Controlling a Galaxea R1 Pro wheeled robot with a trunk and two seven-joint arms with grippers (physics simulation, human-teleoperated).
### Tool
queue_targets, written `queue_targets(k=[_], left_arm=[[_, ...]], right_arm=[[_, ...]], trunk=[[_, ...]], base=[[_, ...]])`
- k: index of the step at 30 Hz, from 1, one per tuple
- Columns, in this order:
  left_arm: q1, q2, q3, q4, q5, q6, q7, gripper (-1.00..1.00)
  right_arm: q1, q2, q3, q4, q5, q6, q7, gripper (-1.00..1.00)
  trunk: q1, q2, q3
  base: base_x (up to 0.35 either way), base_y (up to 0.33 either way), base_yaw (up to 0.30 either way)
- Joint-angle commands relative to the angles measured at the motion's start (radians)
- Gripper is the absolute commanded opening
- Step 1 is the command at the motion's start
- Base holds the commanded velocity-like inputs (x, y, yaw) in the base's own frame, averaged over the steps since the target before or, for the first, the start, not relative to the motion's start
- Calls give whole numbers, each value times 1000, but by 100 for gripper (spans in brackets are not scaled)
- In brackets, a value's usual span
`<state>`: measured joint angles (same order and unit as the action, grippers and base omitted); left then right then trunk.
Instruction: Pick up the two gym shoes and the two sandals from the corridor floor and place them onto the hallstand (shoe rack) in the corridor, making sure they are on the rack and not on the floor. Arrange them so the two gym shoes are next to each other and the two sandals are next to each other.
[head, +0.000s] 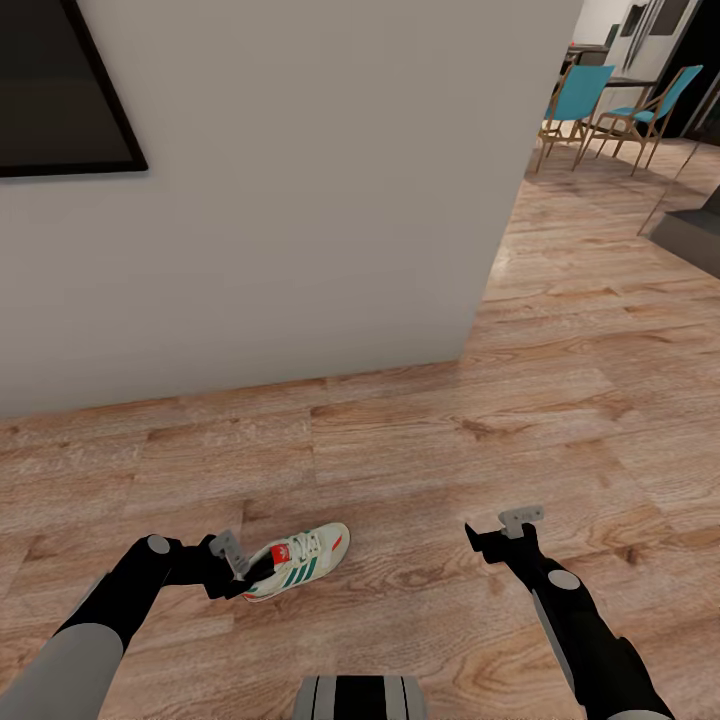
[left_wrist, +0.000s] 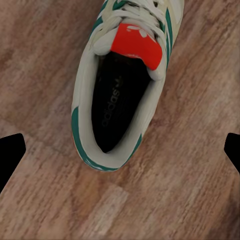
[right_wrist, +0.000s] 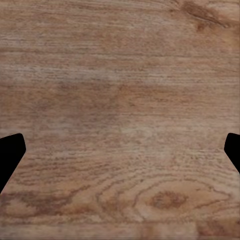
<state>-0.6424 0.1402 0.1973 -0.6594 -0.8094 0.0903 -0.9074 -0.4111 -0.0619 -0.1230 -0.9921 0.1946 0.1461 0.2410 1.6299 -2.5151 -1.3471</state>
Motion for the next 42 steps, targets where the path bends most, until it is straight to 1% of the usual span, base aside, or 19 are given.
queue_targets(k=[1,4,11,17,27,42], left_arm=[[0,-1,4,-2,-2,9,-7,100],[-1,-1,4,-2,-2,9,-7,100],[-3,-2,5,-2,-2,10,-7,100],[-3,-2,5,-2,-1,11,-7,100],[-2,-3,5,-2,-1,10,-7,100],[-2,-4,5,-2,-1,10,-7,100]], right_arm=[[0,1,-3,-2,10,4,7,100],[0,1,-3,-3,10,5,7,100],[0,1,-1,-52,11,6,7,100],[0,1,-1,-55,11,6,7,100],[0,1,-1,-56,11,6,7,100],[0,-1,-1,-56,11,6,7,100]], trunk=[[0,0,-1],[0,0,-1],[0,0,-1],[0,0,-1],[0,0,-1],[0,0,-1]], base=[[0,0,0],[0,0,0],[0,0,0],[11,1,0],[113,61,0],[14,8,0]])
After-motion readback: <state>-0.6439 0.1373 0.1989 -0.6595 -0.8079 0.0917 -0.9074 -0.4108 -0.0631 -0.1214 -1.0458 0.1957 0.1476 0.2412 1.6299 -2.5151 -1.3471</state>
